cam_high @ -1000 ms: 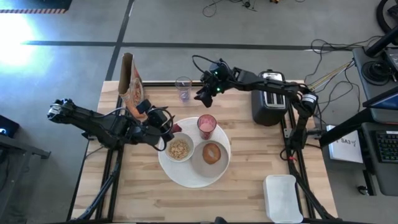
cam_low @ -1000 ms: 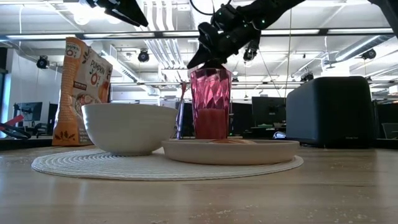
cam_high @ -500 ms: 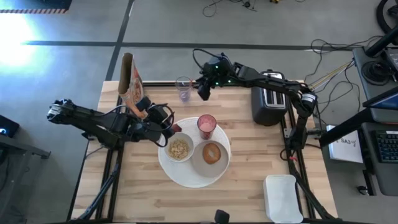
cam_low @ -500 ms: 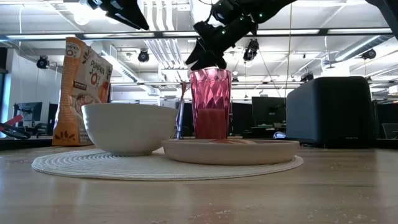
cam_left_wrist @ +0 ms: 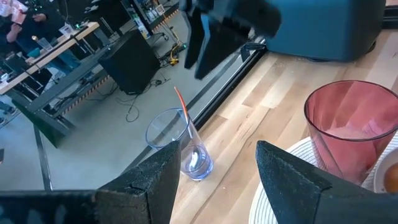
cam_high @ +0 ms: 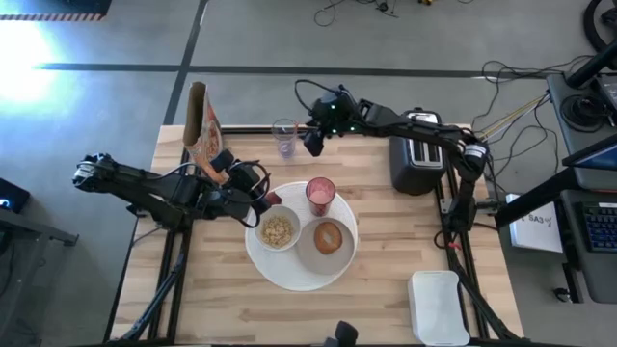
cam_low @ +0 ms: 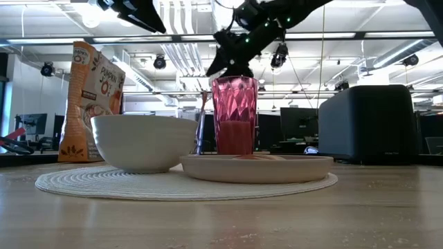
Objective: Arrange a breakfast setting
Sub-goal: Move the orange spoon to the middle left of the table
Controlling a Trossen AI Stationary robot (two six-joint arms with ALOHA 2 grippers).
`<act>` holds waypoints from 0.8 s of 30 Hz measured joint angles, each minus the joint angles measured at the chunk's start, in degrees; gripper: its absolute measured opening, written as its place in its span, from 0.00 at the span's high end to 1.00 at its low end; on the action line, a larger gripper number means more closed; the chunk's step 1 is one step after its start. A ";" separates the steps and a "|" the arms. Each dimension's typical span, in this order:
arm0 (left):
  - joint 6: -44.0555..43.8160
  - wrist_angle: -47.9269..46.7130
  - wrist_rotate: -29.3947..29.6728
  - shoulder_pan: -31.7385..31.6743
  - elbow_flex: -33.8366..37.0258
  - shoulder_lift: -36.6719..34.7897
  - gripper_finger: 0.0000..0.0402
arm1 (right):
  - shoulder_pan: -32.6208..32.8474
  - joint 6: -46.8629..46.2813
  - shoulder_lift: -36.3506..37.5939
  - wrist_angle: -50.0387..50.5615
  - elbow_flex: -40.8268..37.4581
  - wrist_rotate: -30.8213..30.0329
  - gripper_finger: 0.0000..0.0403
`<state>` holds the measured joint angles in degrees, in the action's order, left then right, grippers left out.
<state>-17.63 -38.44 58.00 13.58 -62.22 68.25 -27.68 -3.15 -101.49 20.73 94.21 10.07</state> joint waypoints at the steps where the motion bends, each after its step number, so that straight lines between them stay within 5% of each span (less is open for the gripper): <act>1: 0.00 -0.02 0.00 0.00 0.00 0.00 0.52 | 0.00 -0.54 -0.61 0.10 -0.09 -0.63 0.38; 24: 0.15 -0.15 0.00 0.00 -0.02 -0.74 0.52 | -0.11 -1.28 -5.36 -6.86 -0.13 -6.21 0.38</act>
<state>-17.47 -38.59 58.00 13.58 -62.24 67.51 -27.79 -4.43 -106.85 13.87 94.08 3.86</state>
